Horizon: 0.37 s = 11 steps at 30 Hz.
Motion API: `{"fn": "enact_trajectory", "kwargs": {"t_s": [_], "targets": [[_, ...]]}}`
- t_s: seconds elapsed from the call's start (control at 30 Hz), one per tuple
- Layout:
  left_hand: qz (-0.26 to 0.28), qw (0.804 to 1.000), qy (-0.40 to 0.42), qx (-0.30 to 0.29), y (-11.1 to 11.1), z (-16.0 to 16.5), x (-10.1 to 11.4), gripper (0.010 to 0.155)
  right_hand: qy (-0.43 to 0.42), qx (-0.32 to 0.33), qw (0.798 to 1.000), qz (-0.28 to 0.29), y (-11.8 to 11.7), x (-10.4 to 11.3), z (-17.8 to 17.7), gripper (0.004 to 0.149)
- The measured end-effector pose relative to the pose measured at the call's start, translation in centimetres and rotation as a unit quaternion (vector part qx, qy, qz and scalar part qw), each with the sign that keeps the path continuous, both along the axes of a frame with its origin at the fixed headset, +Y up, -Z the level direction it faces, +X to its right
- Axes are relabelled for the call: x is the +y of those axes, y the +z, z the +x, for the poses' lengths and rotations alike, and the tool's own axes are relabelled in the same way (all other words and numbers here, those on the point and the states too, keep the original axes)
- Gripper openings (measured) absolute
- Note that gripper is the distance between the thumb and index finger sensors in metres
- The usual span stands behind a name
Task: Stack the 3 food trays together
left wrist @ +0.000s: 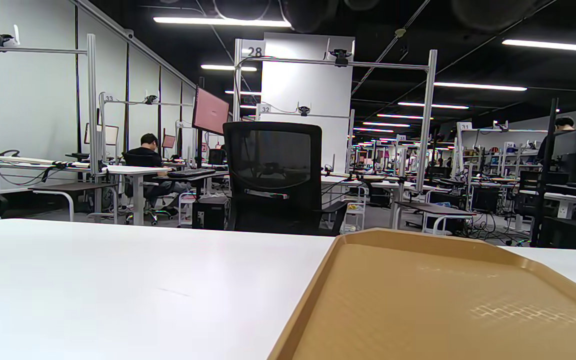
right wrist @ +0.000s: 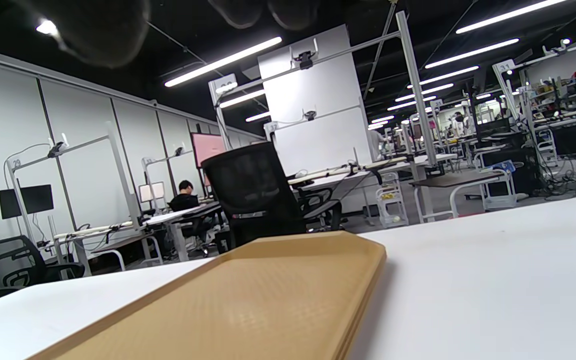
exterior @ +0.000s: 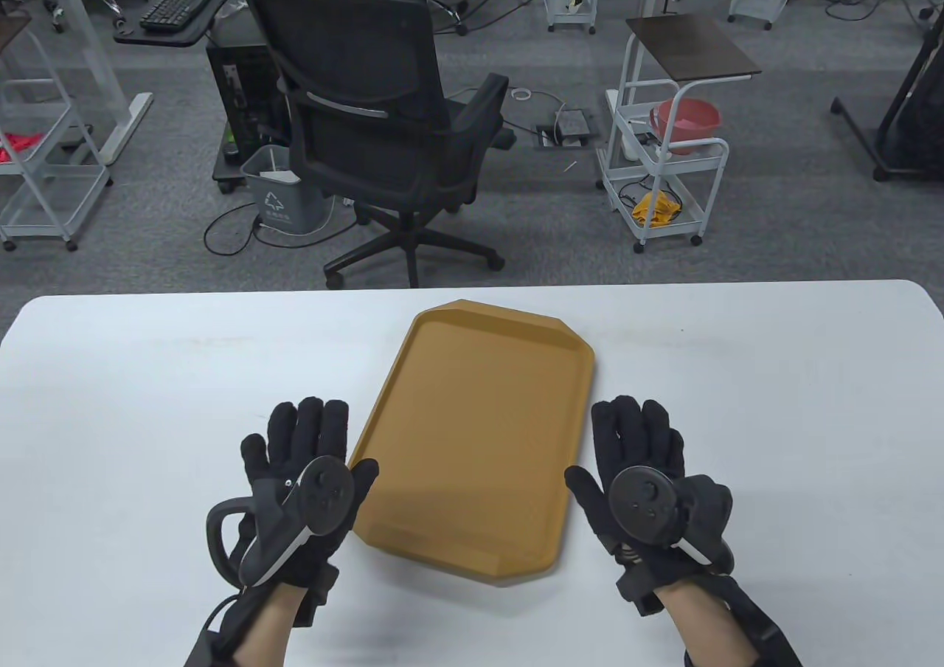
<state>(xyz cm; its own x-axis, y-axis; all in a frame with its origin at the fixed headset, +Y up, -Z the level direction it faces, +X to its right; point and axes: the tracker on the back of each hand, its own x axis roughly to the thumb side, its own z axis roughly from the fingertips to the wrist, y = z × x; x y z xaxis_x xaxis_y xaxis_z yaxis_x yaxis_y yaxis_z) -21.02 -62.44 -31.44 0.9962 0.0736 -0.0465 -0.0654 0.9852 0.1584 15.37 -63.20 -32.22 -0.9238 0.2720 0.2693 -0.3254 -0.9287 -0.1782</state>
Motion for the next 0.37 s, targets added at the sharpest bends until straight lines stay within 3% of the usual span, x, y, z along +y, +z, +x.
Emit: {"fn": "enact_trajectory", "kwargs": {"t_s": [0.37], "targets": [[-0.001,1.0,-0.005,0.0,-0.01,0.11,-0.08,0.077,0.005,0.004,1.0,-0.007,-0.13,-0.47,-0.36,0.079]]}}
